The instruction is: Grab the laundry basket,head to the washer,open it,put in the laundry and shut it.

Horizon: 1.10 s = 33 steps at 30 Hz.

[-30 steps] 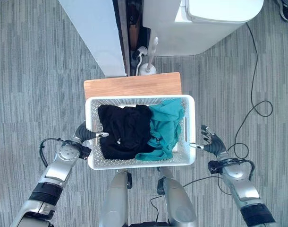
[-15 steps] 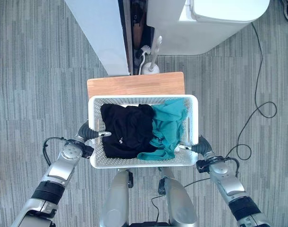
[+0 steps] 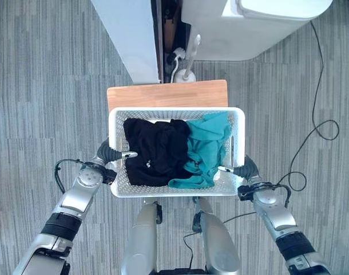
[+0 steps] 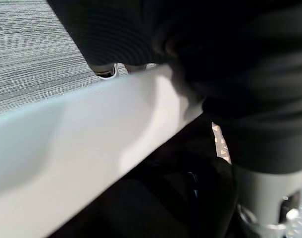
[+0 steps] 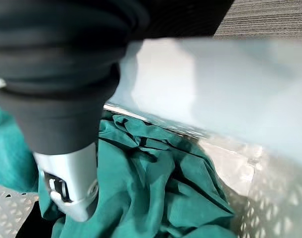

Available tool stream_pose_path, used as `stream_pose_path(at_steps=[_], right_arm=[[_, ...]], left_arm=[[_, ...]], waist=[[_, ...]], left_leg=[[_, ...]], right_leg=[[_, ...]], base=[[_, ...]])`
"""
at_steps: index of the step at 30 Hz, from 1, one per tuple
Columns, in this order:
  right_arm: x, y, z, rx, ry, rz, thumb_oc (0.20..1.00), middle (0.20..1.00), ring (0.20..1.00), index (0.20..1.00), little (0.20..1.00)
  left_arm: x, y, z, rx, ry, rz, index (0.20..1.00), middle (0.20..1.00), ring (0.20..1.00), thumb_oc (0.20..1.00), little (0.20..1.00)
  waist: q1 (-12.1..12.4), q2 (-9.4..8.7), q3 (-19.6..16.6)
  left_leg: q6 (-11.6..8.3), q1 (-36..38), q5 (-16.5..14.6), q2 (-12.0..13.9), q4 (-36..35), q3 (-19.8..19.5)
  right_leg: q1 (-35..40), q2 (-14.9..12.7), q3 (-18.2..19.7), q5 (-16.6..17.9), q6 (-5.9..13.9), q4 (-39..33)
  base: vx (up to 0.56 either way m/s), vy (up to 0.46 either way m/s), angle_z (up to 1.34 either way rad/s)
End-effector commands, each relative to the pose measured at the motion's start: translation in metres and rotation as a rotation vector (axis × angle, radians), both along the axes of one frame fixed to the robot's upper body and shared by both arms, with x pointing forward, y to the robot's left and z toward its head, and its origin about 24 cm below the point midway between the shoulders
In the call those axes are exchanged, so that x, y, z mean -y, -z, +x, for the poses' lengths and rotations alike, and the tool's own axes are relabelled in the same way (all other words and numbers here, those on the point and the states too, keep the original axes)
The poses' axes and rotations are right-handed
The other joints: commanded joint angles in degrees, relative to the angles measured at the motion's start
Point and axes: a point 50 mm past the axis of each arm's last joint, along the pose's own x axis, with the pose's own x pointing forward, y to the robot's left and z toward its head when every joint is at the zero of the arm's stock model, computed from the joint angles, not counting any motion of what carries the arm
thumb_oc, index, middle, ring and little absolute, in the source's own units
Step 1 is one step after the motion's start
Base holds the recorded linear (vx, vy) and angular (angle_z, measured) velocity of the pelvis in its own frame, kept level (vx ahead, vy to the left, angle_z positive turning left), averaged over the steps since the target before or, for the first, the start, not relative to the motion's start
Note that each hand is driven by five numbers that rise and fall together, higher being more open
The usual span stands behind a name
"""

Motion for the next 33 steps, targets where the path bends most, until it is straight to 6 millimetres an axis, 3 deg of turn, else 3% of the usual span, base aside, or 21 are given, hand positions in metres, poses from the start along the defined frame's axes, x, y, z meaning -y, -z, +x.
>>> stream_pose_path(at_steps=[1, 9, 14, 19, 27, 28, 29, 30, 31, 32, 33], right_arm=[[0.002, -0.009, 0.007, 0.029, 0.043, 0.023, 1.000, 1.000, 1.000, 1.000, 1.000], [-0.002, -0.011, 0.013, 0.028, 0.045, 0.033, 1.000, 1.000, 1.000, 1.000, 1.000], [-0.012, -0.013, 0.014, 0.041, 0.037, 0.138, 1.000, 1.000, 1.000, 1.000, 1.000], [-0.020, -0.029, 0.018, 0.109, -0.005, 0.165, 1.000, 1.000, 1.000, 1.000, 1.000], [-0.026, -0.033, 0.021, 0.116, -0.032, 0.150, 1.000, 1.000, 1.000, 1.000, 1.000], [-0.026, -0.032, 0.021, 0.111, -0.035, 0.151, 0.884, 0.884, 0.884, 0.884, 0.884], [-0.026, -0.032, 0.021, 0.111, -0.035, 0.151, 0.818, 0.818, 0.818, 0.818, 0.818], [-0.027, -0.031, 0.021, 0.106, -0.039, 0.155, 0.573, 0.573, 0.573, 0.573, 0.573], [-0.028, -0.030, 0.021, 0.101, -0.044, 0.163, 0.460, 0.460, 0.460, 0.460, 0.460], [-0.028, -0.029, 0.021, 0.097, -0.047, 0.167, 0.391, 0.391, 0.391, 0.391, 0.391], [-0.029, -0.029, 0.021, 0.097, -0.048, 0.169, 0.200, 0.200, 0.200, 0.200, 0.200]], left_arm=[[0.013, 0.012, -0.003, -0.021, 0.043, -0.025, 1.000, 1.000, 1.000, 1.000, 1.000], [0.013, 0.007, -0.002, -0.003, 0.039, -0.025, 1.000, 1.000, 1.000, 1.000, 1.000], [0.013, 0.006, -0.001, 0.006, 0.041, -0.022, 1.000, 1.000, 1.000, 1.000, 1.000], [0.013, 0.007, -0.002, 0.003, 0.042, -0.017, 1.000, 1.000, 1.000, 1.000, 1.000], [0.015, 0.003, 0.000, 0.020, 0.050, -0.017, 1.000, 1.000, 1.000, 1.000, 1.000], [0.016, 0.002, 0.001, 0.025, 0.053, -0.015, 1.000, 1.000, 1.000, 1.000, 1.000], [0.016, 0.002, 0.001, 0.025, 0.053, -0.015, 1.000, 1.000, 1.000, 1.000, 1.000], [0.016, 0.002, 0.001, 0.027, 0.054, -0.011, 1.000, 1.000, 1.000, 1.000, 1.000], [0.016, 0.001, 0.001, 0.032, 0.054, -0.012, 0.551, 0.551, 0.551, 0.551, 0.551], [0.016, 0.001, 0.002, 0.034, 0.049, -0.012, 0.338, 0.338, 0.338, 0.338, 0.338], [0.016, 0.000, 0.002, 0.037, 0.047, -0.014, 0.200, 0.200, 0.200, 0.200, 0.200]], waist=[[0.92, 0.43, -3.43], [1.42, 0.24, -3.35], [1.56, 0.25, -3.06], [1.68, -0.20, -3.22], [1.84, -0.28, -3.21], [1.86, -0.27, -3.15], [1.86, -0.26, -3.15], [1.86, -0.24, -3.11], [1.86, -0.23, -3.06], [1.86, -0.24, -3.03], [1.83, -0.27, -3.03]], left_leg=[[-1.69, 0.21, -3.14, 2.73, 0.61, -0.85], [-1.54, -0.11, -3.39, 2.64, 0.76, -1.06], [-1.45, -0.31, -3.66, 2.62, 1.06, -0.86], [-1.16, -0.37, -4.52, 2.32, 1.92, -0.66], [-1.00, -0.56, -4.83, 2.01, 2.08, -0.55], [-1.02, -0.68, -4.81, 2.00, 2.12, -0.62], [-1.02, -0.69, -4.81, 2.00, 2.13, -0.63], [-1.03, -0.74, -4.79, 1.97, 2.11, -0.64], [-1.03, -0.84, -4.80, 1.91, 2.13, -0.62], [-1.05, -0.93, -4.83, 1.91, 2.16, -0.64], [-1.06, -1.07, -4.86, 1.90, 2.23, -0.66]], right_leg=[[-6.19, -5.57, 2.70, -4.10, 3.75, 9.47], [-6.18, -5.58, 2.55, -4.32, 3.75, 9.53], [-6.29, -5.62, 2.66, -4.36, 3.77, 9.53], [-6.17, -5.69, 3.02, -4.33, 3.91, 9.60], [-6.30, -5.89, 3.00, -4.43, 3.95, 9.85], [-6.30, -5.92, 2.92, -4.47, 3.96, 9.81], [-6.30, -5.92, 2.91, -4.47, 3.96, 9.81], [-6.38, -5.95, 2.92, -4.45, 3.96, 9.79], [-6.43, -5.96, 2.93, -4.49, 3.94, 9.80], [-6.48, -5.98, 2.96, -4.48, 3.95, 9.81], [-6.57, -6.00, 2.97, -4.48, 3.94, 9.85]], base=[[0.03, 0.002, 0.03], [0.00, 0.000, 0.00], [0.01, 0.002, 0.00], [0.03, 0.008, 0.00], [0.01, 0.005, -0.01], [0.00, 0.000, 0.00], [0.00, 0.000, 0.00], [0.00, 0.000, 0.00], [0.00, 0.000, 0.00], [0.00, 0.000, 0.00], [0.00, 0.000, 0.00]])
